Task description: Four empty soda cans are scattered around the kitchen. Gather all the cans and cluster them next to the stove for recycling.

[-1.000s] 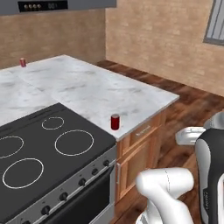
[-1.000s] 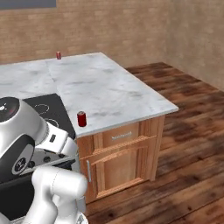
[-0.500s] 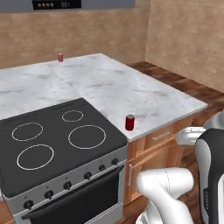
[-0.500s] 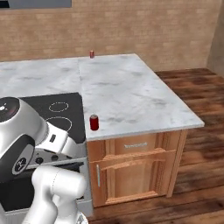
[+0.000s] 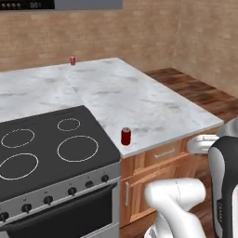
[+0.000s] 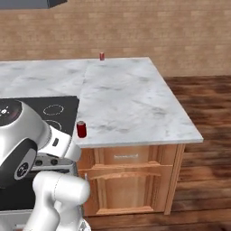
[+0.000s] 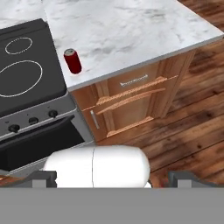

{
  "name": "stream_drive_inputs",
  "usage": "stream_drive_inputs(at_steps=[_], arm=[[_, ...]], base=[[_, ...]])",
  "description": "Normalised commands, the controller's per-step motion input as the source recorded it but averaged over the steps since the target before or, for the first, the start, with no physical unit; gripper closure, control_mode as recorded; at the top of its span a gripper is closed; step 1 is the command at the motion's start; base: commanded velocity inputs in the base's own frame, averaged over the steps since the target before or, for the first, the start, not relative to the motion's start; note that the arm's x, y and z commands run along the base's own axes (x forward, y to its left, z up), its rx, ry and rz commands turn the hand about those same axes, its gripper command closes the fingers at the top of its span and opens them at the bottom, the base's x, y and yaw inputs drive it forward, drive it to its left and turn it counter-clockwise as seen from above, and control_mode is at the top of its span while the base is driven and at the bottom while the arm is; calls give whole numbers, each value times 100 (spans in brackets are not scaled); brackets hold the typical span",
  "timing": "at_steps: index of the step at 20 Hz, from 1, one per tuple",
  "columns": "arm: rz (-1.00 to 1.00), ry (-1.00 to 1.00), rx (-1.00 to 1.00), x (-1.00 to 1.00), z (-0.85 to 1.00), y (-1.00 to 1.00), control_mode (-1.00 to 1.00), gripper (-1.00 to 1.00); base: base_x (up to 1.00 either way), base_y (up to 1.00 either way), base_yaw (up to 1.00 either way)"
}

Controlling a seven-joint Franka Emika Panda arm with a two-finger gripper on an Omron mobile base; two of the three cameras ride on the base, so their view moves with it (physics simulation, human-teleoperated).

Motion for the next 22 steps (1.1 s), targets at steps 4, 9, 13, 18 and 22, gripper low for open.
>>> stream_drive_inputs(at_steps=[4,9,13,18,22], arm=[[0,0,0,0,0,0,100,-100],[0,0,0,0,0,0,100,-100],[0,0,0,0,0,0,100,-100],[0,0,0,0,0,0,100,-100],[0,0,0,0,0,0,100,-100]], base=[[3,-66,29],[0,-24,29],[-1,9,28],[0,29,25],[0,0,21]])
